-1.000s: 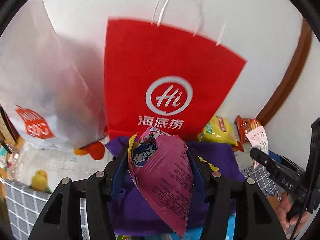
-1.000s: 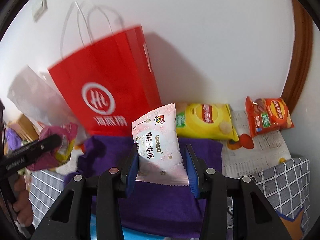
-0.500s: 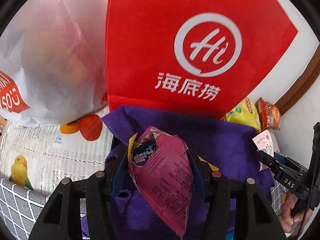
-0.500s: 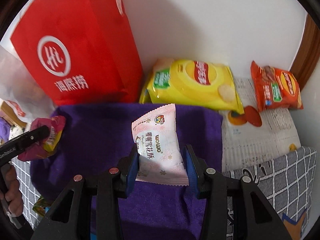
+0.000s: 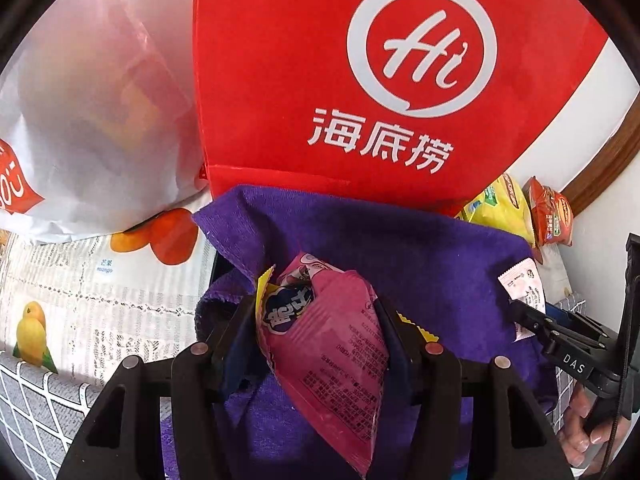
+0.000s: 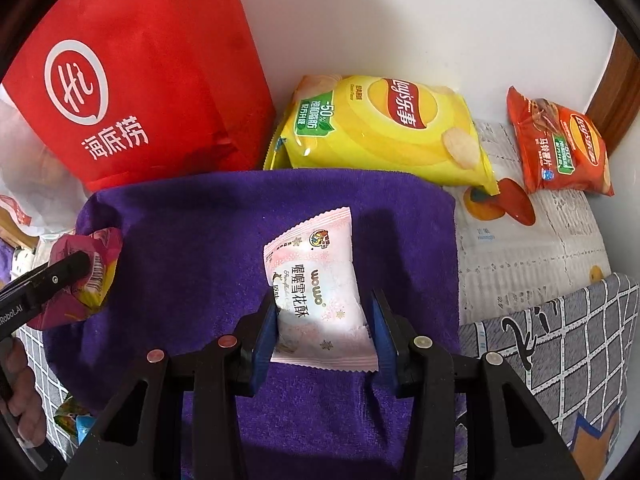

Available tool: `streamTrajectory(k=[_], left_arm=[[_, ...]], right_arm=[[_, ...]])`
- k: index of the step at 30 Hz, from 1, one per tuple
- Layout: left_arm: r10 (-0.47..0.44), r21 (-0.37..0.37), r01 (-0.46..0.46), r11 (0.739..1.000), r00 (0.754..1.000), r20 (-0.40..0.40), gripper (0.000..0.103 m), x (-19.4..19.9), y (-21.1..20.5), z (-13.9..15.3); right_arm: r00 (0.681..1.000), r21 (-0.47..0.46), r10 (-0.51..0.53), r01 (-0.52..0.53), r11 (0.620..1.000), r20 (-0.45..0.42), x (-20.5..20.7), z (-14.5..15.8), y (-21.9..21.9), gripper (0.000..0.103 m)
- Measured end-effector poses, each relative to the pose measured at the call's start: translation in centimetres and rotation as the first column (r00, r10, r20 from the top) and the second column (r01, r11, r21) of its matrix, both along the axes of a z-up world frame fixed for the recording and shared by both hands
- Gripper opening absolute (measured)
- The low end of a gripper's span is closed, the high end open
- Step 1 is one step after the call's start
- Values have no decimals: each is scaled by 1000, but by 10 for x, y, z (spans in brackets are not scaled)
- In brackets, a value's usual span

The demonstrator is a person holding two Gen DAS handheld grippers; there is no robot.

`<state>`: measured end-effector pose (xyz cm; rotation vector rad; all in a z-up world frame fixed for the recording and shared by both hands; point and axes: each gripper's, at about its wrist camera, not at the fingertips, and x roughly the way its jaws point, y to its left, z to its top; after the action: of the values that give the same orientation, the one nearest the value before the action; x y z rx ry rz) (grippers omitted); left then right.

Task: Organize snacks
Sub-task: 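Carry both packets onto the purple towel and open both tools, then grasp the blue cookie packet with the right tool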

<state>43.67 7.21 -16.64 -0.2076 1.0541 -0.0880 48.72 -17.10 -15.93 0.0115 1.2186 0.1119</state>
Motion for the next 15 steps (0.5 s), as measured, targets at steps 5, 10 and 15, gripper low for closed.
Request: streamTrajectory(k=[5, 10, 15], left_arm=[[-6, -1, 6, 1000, 1000, -4, 58, 1, -4, -3], [-14, -13, 14, 1000, 1000, -13, 61, 0, -4, -1], [-6, 49, 4, 999, 999, 42, 73, -7, -6, 15]], right_arm=[[1000, -5, 1, -1, 1000, -4, 1, 3, -1, 50], [999, 16, -1, 1, 1000, 33, -3, 17, -3, 64], [994, 27, -11, 8, 1000, 112, -13, 43, -4, 65]])
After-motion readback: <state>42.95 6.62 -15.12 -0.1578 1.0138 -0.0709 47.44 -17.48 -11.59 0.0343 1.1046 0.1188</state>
